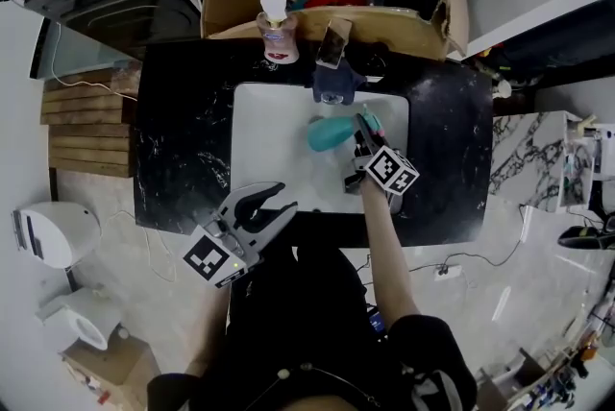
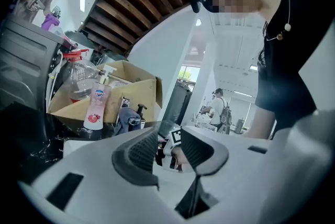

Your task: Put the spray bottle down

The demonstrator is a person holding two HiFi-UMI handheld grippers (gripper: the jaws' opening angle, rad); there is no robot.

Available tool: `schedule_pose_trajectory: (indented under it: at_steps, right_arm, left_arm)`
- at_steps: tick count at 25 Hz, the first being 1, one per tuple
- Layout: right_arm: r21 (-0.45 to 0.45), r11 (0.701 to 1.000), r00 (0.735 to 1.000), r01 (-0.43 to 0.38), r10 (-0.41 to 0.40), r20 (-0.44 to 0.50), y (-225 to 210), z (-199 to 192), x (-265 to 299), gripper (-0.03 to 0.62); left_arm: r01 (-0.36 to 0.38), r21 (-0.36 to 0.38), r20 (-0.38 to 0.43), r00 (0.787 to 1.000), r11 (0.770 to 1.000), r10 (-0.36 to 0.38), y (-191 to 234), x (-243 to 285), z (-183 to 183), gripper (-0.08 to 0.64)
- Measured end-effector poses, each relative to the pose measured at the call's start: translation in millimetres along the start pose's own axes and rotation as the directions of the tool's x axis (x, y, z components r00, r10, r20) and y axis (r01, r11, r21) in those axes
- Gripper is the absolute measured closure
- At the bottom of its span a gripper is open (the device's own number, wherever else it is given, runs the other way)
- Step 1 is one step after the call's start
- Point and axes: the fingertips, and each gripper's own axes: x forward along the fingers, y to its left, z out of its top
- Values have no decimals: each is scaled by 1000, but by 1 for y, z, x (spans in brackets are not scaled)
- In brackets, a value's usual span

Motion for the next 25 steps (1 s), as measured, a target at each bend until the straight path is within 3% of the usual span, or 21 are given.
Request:
schedule_pose_trajectory:
  at_steps: [5, 12, 19, 25]
  right_arm:
    - [12, 1000, 1000, 18, -18, -3, -9, -5, 10, 462]
    - [100, 995, 1000, -2, 3, -12, -16, -15, 21, 460]
    - [272, 962, 1000, 17, -16, -7, -31, -23, 33, 460]
    - [335, 942, 999, 31, -25, -22, -42, -24, 42, 460]
  left_arm:
    - [-21, -9, -6, 1000, 1000, 20, 6, -3, -4, 437]
    - [-41, -23, 3, 999, 999, 41, 14, -7, -3, 437]
    - [-65, -32, 27, 997, 997, 66, 18, -13, -1, 437]
    - [-80, -32, 25, 996, 996, 80, 21, -17, -3, 437]
